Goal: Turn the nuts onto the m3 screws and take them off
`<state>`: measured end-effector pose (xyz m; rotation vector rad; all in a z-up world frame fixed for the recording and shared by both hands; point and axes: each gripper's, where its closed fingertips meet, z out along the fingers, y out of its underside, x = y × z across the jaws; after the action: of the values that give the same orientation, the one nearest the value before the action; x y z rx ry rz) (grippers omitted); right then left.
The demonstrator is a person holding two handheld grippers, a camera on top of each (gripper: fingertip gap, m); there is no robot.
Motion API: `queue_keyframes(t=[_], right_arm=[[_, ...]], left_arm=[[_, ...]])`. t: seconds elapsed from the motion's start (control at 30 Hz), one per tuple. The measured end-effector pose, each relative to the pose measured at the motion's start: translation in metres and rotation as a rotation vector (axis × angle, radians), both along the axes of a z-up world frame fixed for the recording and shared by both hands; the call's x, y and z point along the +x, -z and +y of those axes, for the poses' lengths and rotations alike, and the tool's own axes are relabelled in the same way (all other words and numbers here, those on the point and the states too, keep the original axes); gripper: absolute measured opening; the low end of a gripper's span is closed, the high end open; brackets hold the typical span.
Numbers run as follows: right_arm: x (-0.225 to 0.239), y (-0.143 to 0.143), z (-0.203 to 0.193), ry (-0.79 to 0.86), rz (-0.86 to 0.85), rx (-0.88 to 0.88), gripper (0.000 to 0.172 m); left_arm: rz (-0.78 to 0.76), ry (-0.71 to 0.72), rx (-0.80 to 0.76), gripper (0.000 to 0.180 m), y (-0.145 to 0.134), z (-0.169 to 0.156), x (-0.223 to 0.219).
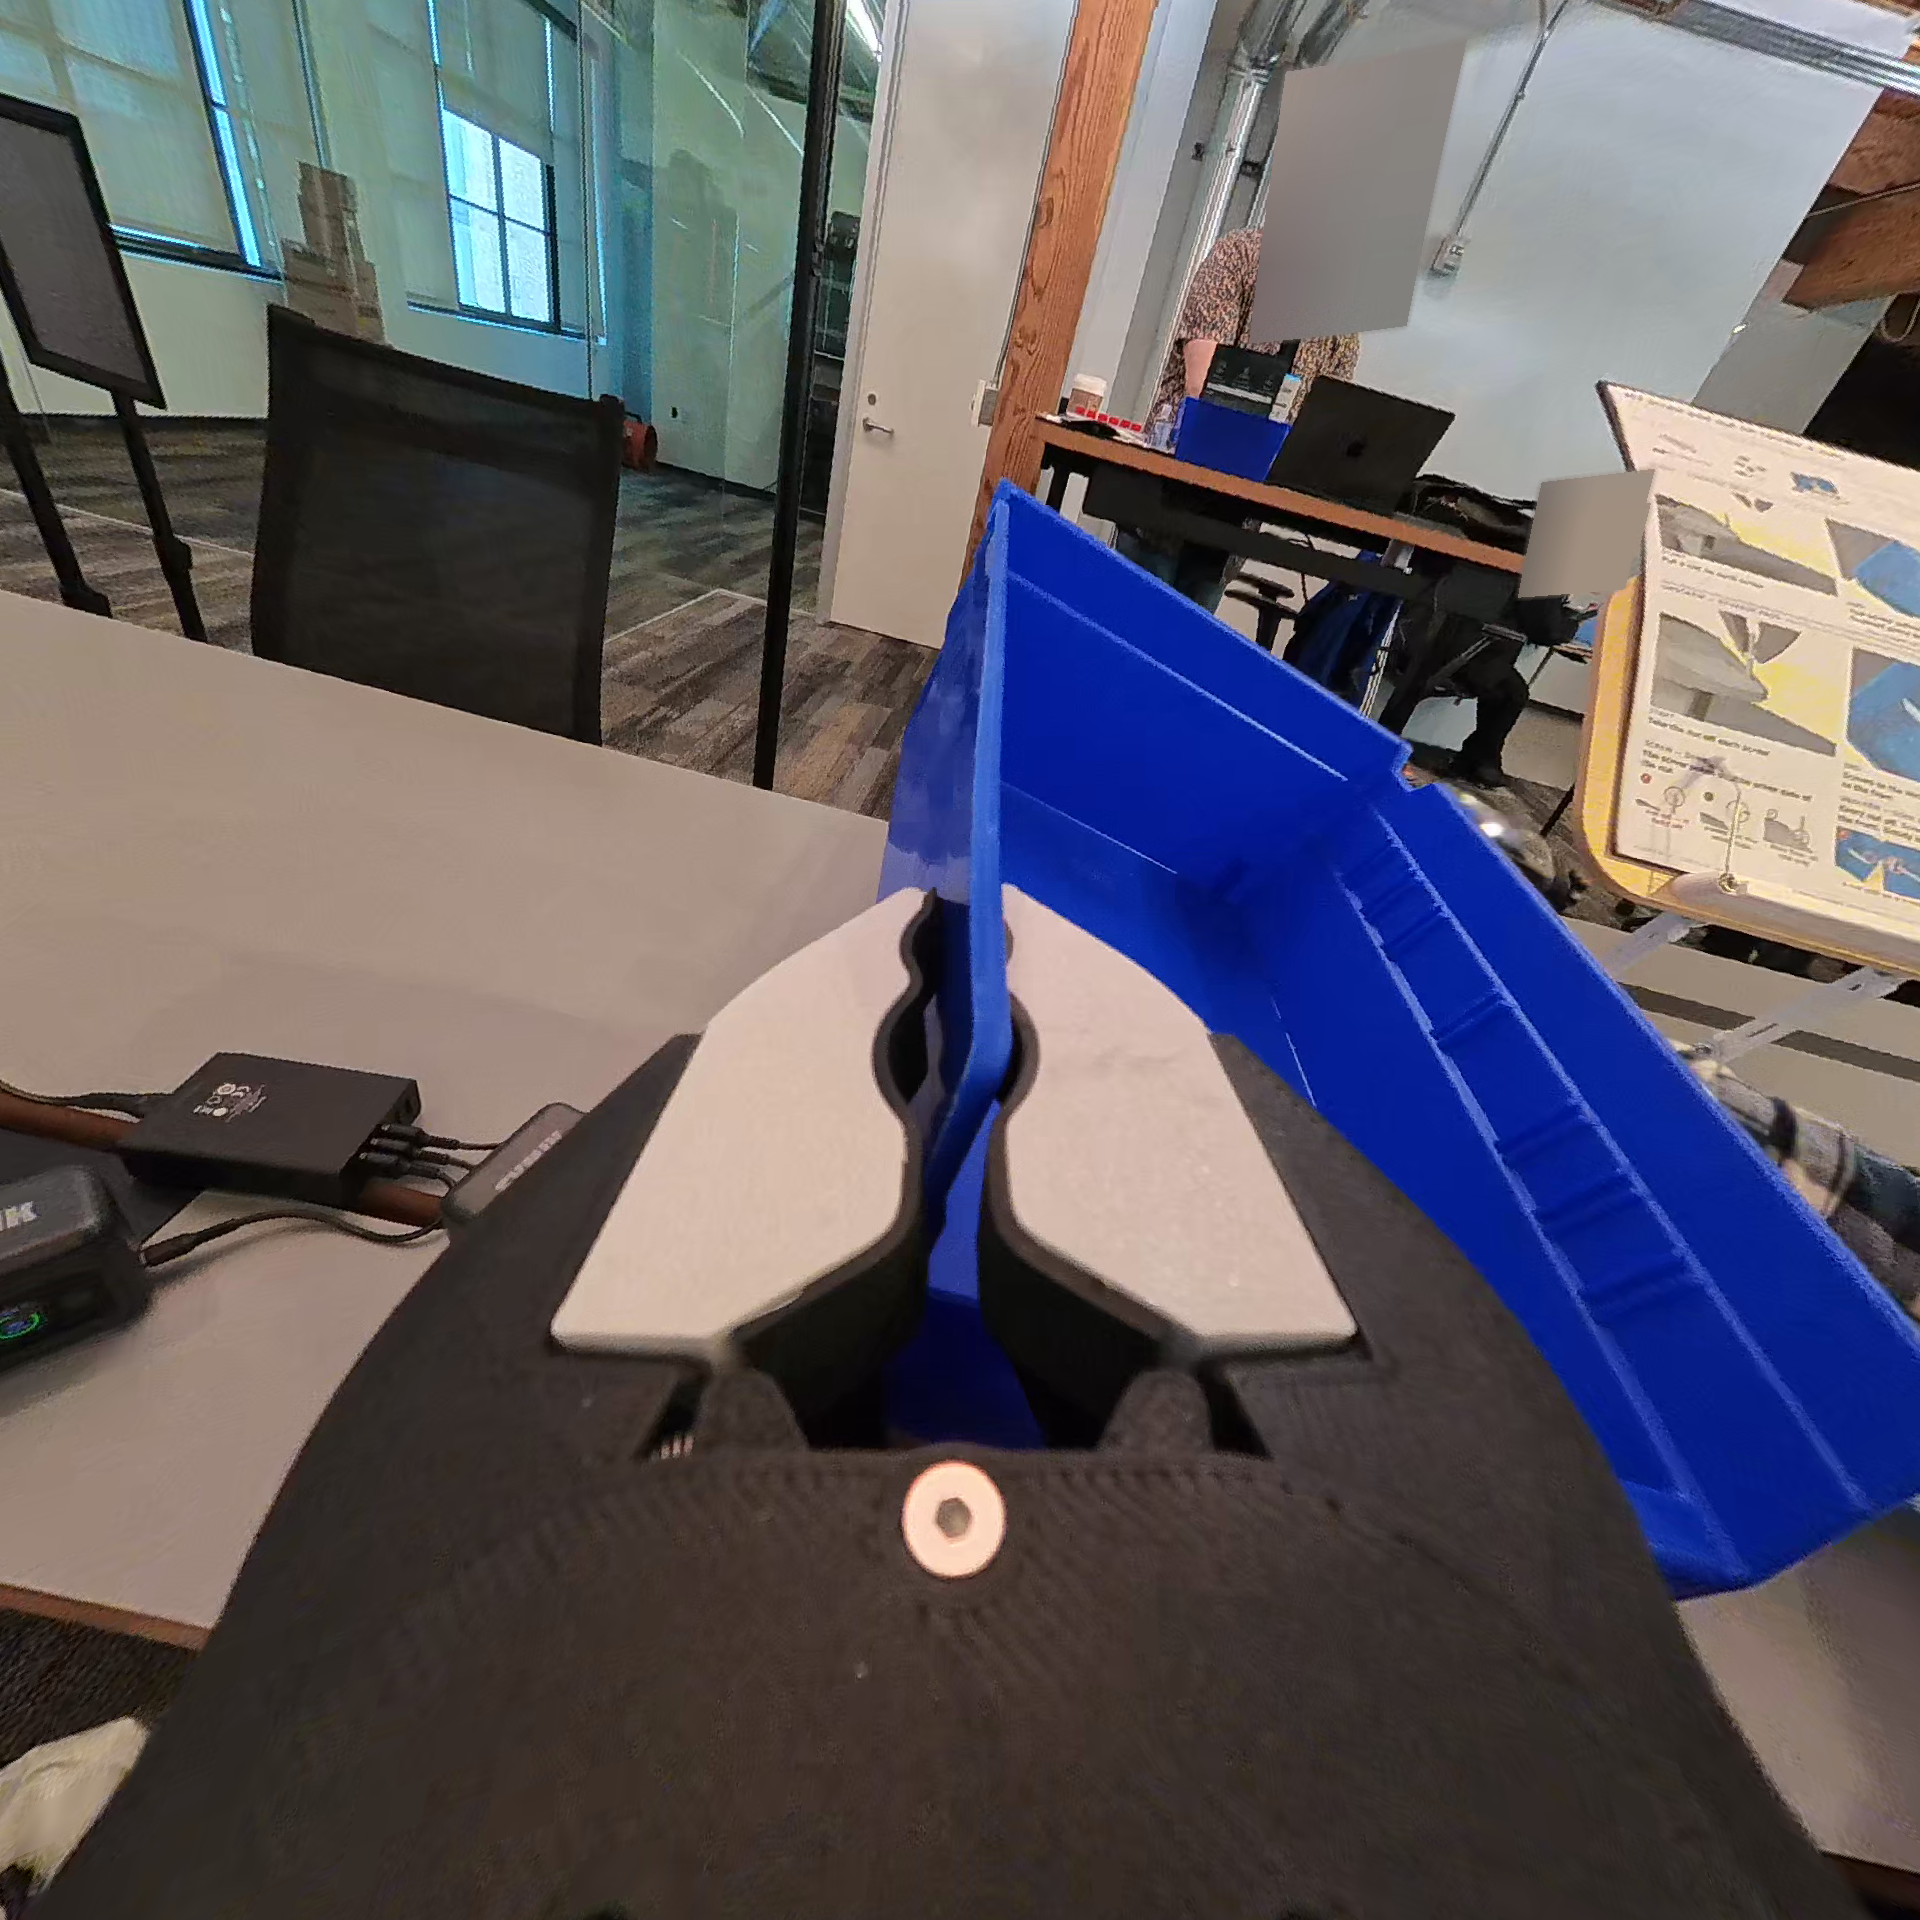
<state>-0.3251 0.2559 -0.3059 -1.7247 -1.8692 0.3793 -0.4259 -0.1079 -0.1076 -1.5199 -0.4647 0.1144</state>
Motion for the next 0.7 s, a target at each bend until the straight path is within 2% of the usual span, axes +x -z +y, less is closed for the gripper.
queue_keyframes(t=[0.03,0.07,0.1,0.13,0.23,0.37,0.43,0.6,0.7], right_arm=[[-0.003,-0.007,0.000,0.001,0.044,0.013,0.035],[-0.002,-0.016,0.000,0.005,0.090,0.038,0.053],[0.002,-0.027,-0.003,-0.006,0.136,0.061,0.062],[0.007,-0.040,-0.009,-0.025,0.187,0.070,0.063],[0.032,-0.077,-0.046,-0.126,0.337,0.006,0.060],[0.083,-0.121,-0.109,-0.268,0.528,-0.242,0.055],[0.113,-0.137,-0.132,-0.318,0.588,-0.274,0.050],[0.192,-0.160,-0.162,-0.353,0.689,-0.323,0.048],[0.243,-0.158,-0.174,-0.350,0.710,-0.346,0.039]], left_arm=[[0.001,0.002,0.004,0.004,-0.001,0.000,0.001],[0.004,0.003,0.009,0.004,-0.002,0.000,0.003],[0.008,0.003,0.014,0.004,-0.003,-0.001,0.005],[0.012,0.006,0.020,0.004,-0.005,-0.001,0.006],[0.023,0.027,0.043,0.004,-0.009,-0.001,0.016],[0.000,0.104,0.034,0.004,-0.007,0.006,0.037],[0.004,0.153,0.021,0.004,-0.006,0.011,0.052],[0.018,0.337,0.002,0.004,-0.006,0.032,0.104],[0.024,0.446,-0.001,0.004,-0.008,0.050,0.142]])
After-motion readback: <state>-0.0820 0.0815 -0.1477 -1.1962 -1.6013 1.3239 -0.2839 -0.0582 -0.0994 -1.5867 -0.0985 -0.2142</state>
